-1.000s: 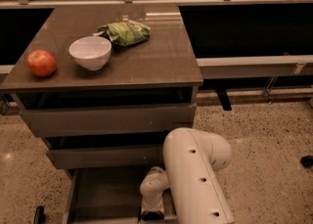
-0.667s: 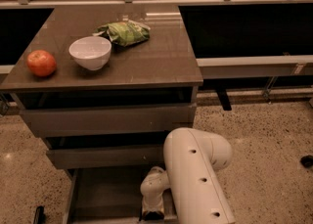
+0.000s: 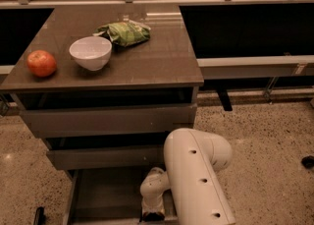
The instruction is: Pick rxbar blueberry from bottom drawer and place on counter
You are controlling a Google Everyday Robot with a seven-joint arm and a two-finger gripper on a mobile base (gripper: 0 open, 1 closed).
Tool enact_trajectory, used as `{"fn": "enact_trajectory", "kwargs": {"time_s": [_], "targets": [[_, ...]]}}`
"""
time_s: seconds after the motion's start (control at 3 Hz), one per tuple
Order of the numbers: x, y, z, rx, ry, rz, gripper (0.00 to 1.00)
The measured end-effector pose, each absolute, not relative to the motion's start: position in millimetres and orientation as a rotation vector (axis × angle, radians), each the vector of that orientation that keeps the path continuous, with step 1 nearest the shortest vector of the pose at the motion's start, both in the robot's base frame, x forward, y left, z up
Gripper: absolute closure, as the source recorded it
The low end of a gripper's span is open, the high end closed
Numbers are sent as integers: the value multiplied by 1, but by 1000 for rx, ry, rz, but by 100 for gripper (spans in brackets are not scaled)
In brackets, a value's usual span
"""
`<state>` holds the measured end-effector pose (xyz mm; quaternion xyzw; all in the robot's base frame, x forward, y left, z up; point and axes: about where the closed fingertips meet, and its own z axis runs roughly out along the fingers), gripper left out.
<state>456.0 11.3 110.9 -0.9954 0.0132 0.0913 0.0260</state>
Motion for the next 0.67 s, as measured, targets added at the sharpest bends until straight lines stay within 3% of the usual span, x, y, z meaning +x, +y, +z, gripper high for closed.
{"fn": "enact_trajectory", "kwargs": {"time_s": [0.67], "targets": [[477,-2,201,-2896,-24,105,100]]}}
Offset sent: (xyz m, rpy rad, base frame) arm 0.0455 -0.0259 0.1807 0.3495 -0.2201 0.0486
